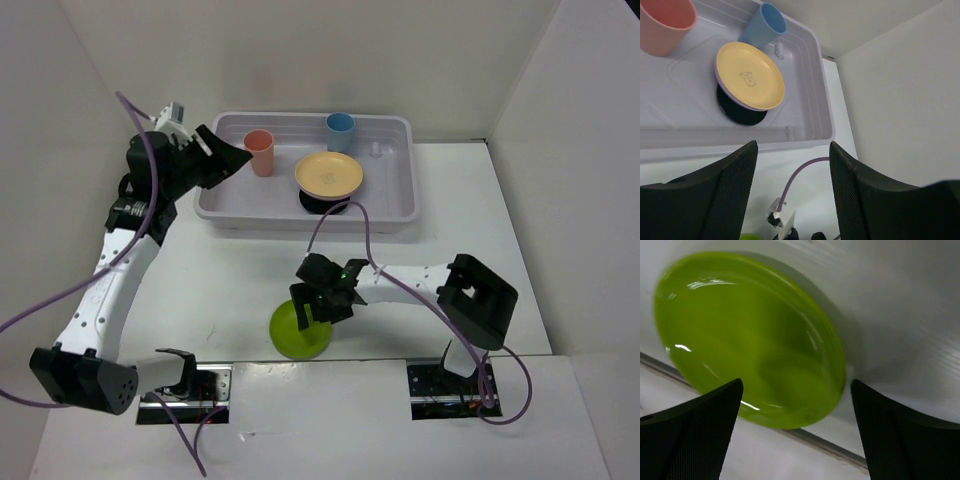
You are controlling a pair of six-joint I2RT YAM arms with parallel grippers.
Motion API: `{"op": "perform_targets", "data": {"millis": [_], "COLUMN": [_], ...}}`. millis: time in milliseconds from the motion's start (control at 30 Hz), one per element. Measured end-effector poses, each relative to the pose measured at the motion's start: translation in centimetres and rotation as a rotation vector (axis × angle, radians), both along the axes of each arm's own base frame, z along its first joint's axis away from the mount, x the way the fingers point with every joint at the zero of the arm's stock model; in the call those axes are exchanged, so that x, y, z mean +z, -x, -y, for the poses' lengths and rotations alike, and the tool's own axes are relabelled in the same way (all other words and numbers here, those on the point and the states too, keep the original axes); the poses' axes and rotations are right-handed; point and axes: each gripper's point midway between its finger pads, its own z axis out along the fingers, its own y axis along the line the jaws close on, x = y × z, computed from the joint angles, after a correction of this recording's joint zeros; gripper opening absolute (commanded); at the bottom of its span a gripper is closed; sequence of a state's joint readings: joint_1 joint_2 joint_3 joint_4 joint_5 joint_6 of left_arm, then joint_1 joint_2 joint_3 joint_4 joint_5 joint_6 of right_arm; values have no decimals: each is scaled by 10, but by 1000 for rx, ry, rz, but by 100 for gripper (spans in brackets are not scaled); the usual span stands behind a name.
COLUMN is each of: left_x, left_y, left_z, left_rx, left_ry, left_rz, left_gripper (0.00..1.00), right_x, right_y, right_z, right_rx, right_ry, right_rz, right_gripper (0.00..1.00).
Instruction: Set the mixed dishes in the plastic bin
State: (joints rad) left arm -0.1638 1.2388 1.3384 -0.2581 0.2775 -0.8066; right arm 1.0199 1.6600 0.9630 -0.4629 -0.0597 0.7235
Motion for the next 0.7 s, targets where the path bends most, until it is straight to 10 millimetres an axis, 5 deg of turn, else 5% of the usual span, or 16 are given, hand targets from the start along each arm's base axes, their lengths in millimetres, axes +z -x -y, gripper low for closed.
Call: {"op": "perform_targets", "data": {"millis": [100, 200, 233, 333, 700], "left_x": [5, 8, 8, 8, 2], "left_y": [11, 19, 20, 21, 23], "left_z": [-19, -33, -36, -40, -44], "left_rx": [29, 52, 56, 53, 31], "left_ry": [-10, -10, -9, -5, 4], "left_rz": [21, 30, 32, 32, 13], "left_gripper": [67, 68, 68, 68, 68], "right_x": [0, -6, -7, -12, 1], "right_y": [-2, -3, -5, -1, -5], "right_z": [-11, -16, -18, -22, -37], "right_rx": [1, -3, -5, -9, -13], "right_ry": [-8, -6, -9, -8, -62], "right_rz": [20, 22, 26, 11, 18], "right_gripper": [83, 48, 27, 3, 0]}}
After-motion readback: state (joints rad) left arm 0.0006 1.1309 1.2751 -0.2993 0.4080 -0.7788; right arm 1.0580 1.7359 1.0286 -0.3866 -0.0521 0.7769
